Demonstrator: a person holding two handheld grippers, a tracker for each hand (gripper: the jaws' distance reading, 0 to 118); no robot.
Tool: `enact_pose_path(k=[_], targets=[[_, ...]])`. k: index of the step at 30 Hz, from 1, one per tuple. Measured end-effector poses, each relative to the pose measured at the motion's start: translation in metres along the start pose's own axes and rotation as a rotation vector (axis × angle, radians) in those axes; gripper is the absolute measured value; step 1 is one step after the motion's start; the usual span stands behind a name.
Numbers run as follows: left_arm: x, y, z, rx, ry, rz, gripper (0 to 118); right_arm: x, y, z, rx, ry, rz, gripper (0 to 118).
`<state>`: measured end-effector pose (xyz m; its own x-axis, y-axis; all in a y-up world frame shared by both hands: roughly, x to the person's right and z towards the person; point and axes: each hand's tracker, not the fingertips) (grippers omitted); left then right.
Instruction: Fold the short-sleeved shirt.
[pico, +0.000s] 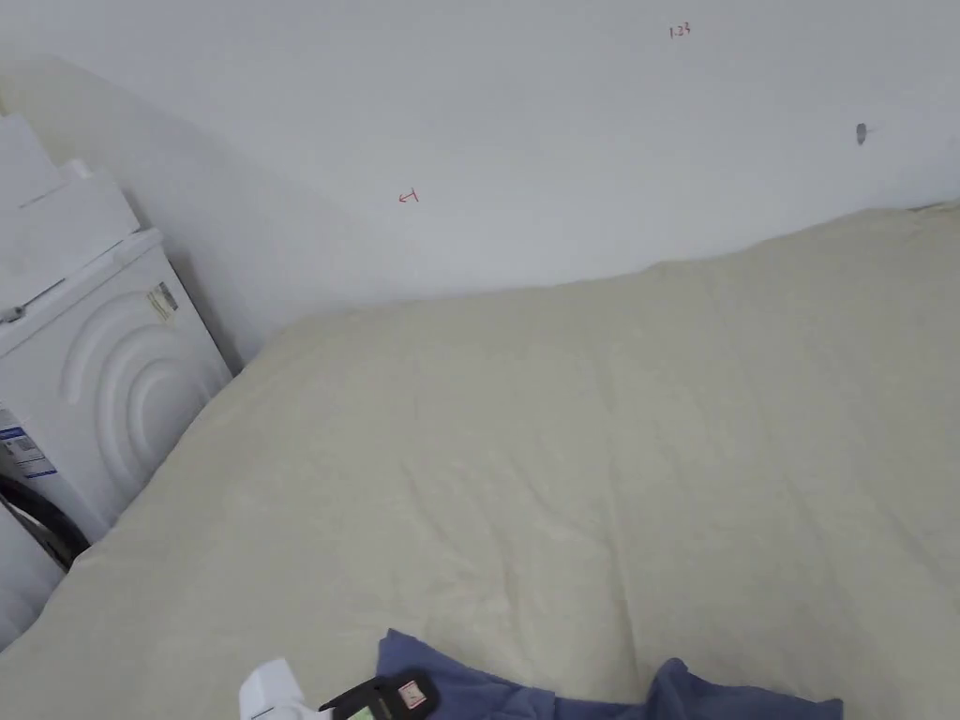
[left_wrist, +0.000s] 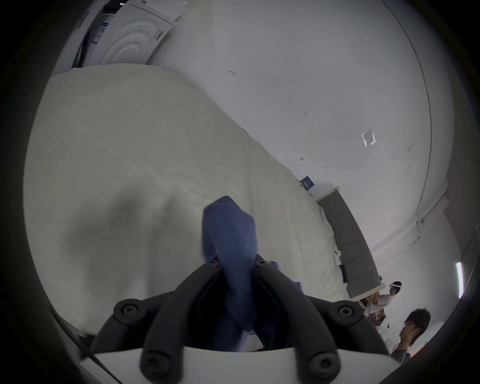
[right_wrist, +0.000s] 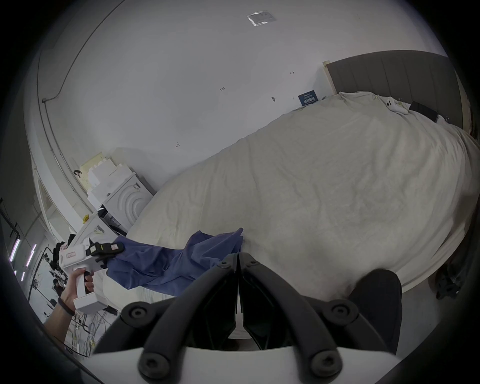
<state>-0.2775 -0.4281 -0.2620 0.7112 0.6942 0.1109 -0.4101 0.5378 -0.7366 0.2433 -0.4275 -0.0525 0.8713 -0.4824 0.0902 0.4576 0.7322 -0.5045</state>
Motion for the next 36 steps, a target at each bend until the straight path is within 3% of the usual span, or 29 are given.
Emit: enact_pose_path(k=[5, 10, 15, 19, 23, 25, 28, 33, 35, 36], targets=[[0.08, -0.072, -0.082, -0.17, -0.095, -0.083, 14, -0.002, 0.0, 0.008, -0.001, -0.014, 0.036, 0], [0.103, -0.126, -0.162, -0.242, 0.008, -0.19, 14, 0.009, -0.001, 0.023, 0.018, -0.059, 0.023, 0], [0.111, -0.161, -0.19, -0.252, 0.028, -0.256, 16, 0.021, -0.007, 0.036, 0.024, -0.099, -0.01, 0], [0.119, -0.163, -0.185, -0.219, 0.026, -0.287, 26, 0.026, -0.012, 0.034, 0.018, -0.113, -0.029, 0], [0.125, -0.142, -0.163, -0.278, -0.045, -0.239, 60, 0.022, -0.011, 0.034, 0.023, -0.084, -0.049, 0], [0.121, -0.135, -0.143, -0.21, -0.132, -0.184, 67, 0.019, -0.009, 0.033, 0.028, -0.073, -0.034, 0], [0.108, -0.126, -0.133, -0.21, -0.241, -0.015, 65, 0.016, -0.008, 0.029, 0.024, -0.063, -0.025, 0], [0.094, -0.134, -0.141, -0.199, -0.285, 0.095, 37, 0.011, -0.008, 0.033, 0.024, -0.059, -0.013, 0], [0.09, -0.142, -0.156, -0.259, -0.225, 0.063, 17, 0.014, -0.008, 0.034, 0.022, -0.058, -0.022, 0], [0.088, -0.147, -0.161, -0.255, -0.237, 0.077, 17, 0.014, -0.009, 0.034, 0.024, -0.062, -0.023, 0]])
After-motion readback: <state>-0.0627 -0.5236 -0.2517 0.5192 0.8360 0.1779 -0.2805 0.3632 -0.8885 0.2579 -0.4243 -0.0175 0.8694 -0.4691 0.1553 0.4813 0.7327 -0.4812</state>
